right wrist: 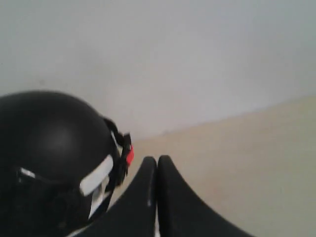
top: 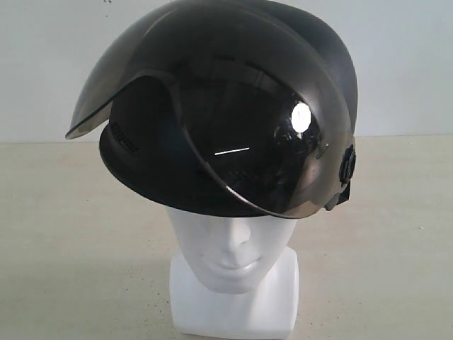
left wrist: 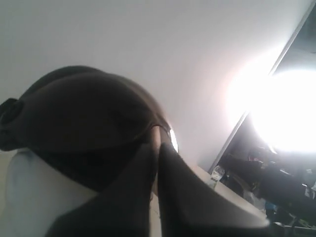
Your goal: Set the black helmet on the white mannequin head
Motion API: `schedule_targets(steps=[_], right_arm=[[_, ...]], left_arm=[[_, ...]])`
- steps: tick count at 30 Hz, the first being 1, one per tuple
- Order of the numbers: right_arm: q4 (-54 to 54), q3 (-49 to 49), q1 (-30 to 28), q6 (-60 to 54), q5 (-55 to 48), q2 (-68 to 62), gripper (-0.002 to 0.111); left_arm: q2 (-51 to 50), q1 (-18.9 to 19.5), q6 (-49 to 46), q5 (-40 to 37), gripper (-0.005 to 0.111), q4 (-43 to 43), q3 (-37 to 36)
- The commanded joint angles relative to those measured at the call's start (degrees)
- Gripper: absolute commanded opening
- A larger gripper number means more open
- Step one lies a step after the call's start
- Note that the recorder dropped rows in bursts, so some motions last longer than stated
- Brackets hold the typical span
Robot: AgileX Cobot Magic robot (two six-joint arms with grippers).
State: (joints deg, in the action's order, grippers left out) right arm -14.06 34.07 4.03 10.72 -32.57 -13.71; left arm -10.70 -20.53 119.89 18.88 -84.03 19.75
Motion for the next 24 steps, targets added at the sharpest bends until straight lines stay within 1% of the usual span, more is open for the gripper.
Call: schedule_targets(steps=[1,4,8,10,13,15,17,18,19,21,23,24], right_arm=[[-3.29,6.7,0.09,0.9,-19.98,-5.52,0.0],[-5.67,7.38,0.09,0.9,-28.15,-7.15,0.0],[-5.77,7.25,0.09,0.9,-34.06,-7.45,0.0],[-6.91,7.25,0.09,0.78,-36.77,-7.45,0.0],[-12.42,7.25,0.09,-2.93,-36.62,-7.69,0.0],[-20.36,7.25,0.09,-4.79,-34.65,-9.09,0.0],[-31.35,7.25,0.09,-9.63,-30.68,-13.03,0.0],[-34.14,7.36,0.09,-10.72,-29.5,-14.1,0.0],[-35.51,8.15,0.09,-11.51,-28.33,-15.91,0.0],[-35.27,11.35,0.09,-11.74,-26.61,-17.87,0.0],[-35.39,15.1,0.09,-11.9,-22.25,-19.44,0.0],[-35.39,16.88,0.09,-12.13,-21.05,-20.44,0.0]], left_arm=[[-1.87,-0.01,0.54,1.28,0.004,-3.02,3.72],[-3.48,-0.01,0.54,4.92,0.004,-7.6,5.06],[-5.77,-0.01,0.54,11.39,0.004,-13.37,5.63],[-7.39,-0.01,0.54,15.87,0.004,-15.92,5.63],[-9.52,-0.01,0.54,19.25,0.004,-15.92,6.36],[-11.25,-0.01,0.54,19.7,0.004,-15.92,8.99],[-12.69,-0.01,0.54,17.56,0.004,-15.92,15.37],[-13.09,-0.01,0.54,15.89,0.004,-15.92,17.58],[-13.79,-0.01,0.54,12.55,0.004,-15.92,20.14],[-15.64,-0.01,0.54,5.12,0.004,-15.92,22.71],[-18.35,-0.01,0.54,-2.84,0.004,-15.0,25.01],[-19.72,-0.01,0.54,-5.19,0.004,-14.07,25.96]])
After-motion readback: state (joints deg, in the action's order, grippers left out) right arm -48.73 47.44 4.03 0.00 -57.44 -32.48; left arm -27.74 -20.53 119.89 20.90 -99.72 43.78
